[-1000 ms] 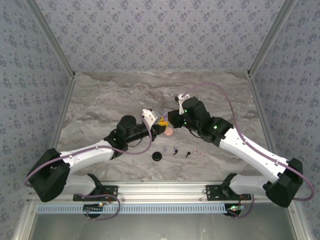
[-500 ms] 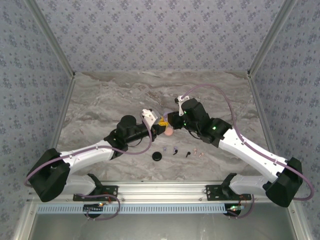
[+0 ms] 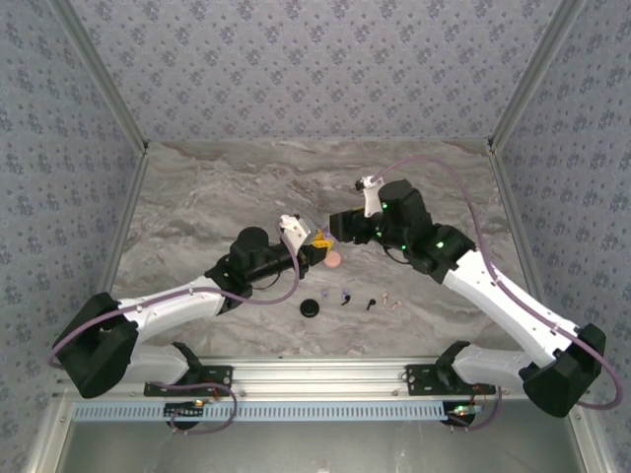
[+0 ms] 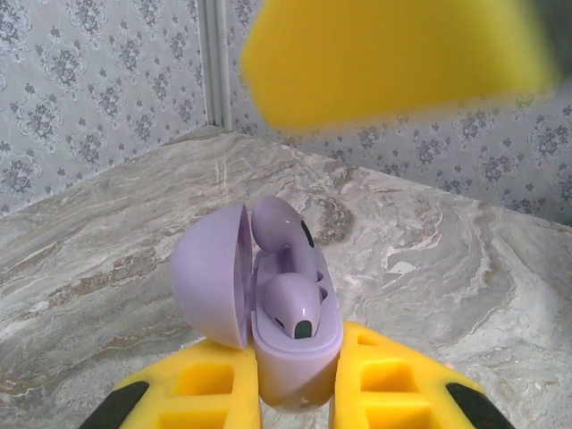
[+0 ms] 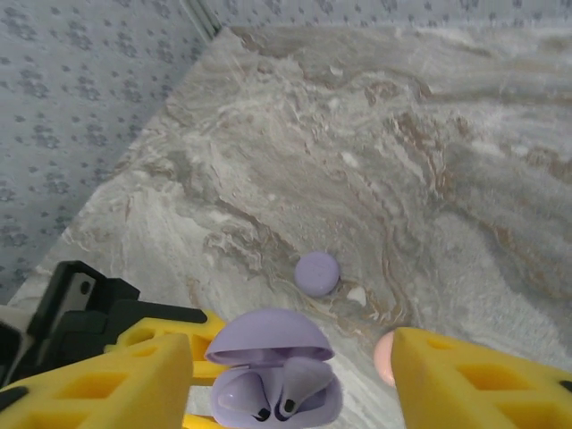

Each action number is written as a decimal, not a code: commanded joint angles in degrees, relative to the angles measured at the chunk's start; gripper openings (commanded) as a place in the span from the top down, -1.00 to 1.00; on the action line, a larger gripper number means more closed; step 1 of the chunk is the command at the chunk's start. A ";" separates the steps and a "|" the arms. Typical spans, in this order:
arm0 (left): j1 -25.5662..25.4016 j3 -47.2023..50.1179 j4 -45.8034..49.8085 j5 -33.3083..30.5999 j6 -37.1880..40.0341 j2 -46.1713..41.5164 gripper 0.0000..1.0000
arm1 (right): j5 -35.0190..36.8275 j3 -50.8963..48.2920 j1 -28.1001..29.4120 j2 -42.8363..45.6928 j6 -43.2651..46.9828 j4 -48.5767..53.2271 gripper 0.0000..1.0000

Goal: Insert wireless bluetooth earbuds into charging case

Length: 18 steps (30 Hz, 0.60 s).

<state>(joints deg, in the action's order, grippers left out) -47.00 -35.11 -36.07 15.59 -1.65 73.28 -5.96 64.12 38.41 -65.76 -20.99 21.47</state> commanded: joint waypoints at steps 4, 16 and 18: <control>-0.28 -1.30 -3.65 1.68 -1.21 -1.69 1.00 | -15.83 0.15 -7.75 3.09 1.35 1.93 -0.45; -0.23 -0.75 -6.77 3.92 -2.53 -1.73 1.00 | -20.95 -3.04 -11.43 2.41 1.55 3.80 -0.18; -0.23 -0.74 -6.75 3.92 -2.49 -1.74 1.00 | -22.20 -3.10 -11.43 2.05 1.07 2.76 -0.17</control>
<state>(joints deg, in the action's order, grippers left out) -47.00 -35.11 -39.75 18.17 -3.36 72.86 -25.12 61.36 27.33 -63.44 -19.68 24.80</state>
